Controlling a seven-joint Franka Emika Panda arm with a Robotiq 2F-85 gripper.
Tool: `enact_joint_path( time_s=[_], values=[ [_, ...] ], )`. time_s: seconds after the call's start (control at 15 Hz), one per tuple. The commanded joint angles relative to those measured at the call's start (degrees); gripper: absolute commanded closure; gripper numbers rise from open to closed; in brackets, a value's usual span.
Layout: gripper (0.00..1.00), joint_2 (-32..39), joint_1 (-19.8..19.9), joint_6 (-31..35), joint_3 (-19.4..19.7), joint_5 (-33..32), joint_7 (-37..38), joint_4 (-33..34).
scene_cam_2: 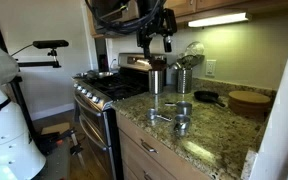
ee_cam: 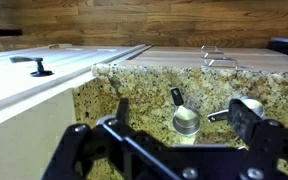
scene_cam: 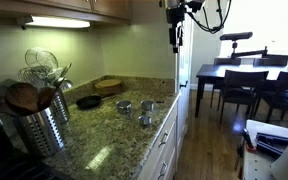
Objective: Put the small pot inside the medium pot and put both pots inside the large pot
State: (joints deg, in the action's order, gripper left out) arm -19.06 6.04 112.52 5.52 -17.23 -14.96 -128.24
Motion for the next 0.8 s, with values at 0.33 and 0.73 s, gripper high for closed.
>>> enact_joint_path(
  time_s=[0.33,0.73],
  values=[
    [0.0,0.3,-0.4,-0.2,0.2,-0.4,0.8,0.2],
    [0.0,3.2,-1.4,-1.9,-1.0,1.6,2.7,1.8]
  ],
)
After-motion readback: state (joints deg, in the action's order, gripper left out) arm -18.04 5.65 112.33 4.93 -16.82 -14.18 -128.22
